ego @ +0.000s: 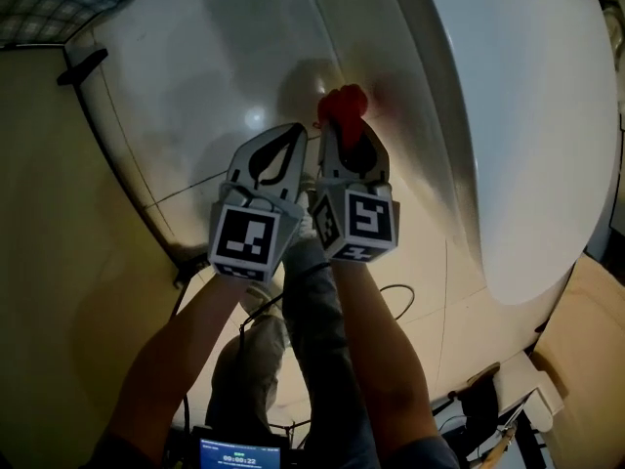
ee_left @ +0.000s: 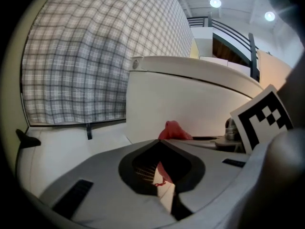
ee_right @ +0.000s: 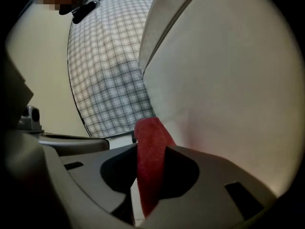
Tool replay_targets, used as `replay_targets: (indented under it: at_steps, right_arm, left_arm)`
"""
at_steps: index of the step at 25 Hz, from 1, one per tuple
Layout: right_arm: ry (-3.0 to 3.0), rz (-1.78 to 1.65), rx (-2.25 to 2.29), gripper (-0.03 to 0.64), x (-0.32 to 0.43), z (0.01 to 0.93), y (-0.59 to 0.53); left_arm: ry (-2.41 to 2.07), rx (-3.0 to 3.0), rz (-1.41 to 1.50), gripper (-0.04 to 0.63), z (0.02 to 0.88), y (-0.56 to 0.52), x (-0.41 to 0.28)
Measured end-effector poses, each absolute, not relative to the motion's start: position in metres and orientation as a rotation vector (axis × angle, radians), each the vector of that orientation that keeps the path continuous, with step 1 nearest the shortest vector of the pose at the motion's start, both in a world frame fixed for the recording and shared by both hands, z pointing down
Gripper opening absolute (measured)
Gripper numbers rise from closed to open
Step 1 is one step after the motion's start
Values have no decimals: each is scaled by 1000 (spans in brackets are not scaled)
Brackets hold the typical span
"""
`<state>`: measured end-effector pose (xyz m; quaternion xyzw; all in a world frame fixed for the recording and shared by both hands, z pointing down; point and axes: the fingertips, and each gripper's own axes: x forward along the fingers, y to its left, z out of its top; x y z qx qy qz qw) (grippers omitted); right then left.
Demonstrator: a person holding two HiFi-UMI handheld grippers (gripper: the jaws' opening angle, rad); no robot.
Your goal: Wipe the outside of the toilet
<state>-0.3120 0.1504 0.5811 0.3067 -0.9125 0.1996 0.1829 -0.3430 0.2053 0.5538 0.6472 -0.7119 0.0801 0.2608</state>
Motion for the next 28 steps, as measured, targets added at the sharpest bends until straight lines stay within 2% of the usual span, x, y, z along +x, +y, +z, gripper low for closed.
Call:
replay_targets:
  at_steps: [8,15,21,28]
  right_arm:
    - [-2595,602,694,84,-462,632,79]
    - [-2598,578,716,84,-502,667,45]
    - [-2574,549,686,84,-461,677,69]
    - [-2455,612,859,84,-331,679,131]
  left_arm:
    - [-2089,1612,192,14,587,139,-471]
    - [-2095,1639,220,12,618,111,-505]
    - [-2059,1697,263,12,634,118,-473]
    - [-1899,1775,279,12,618,166,-365]
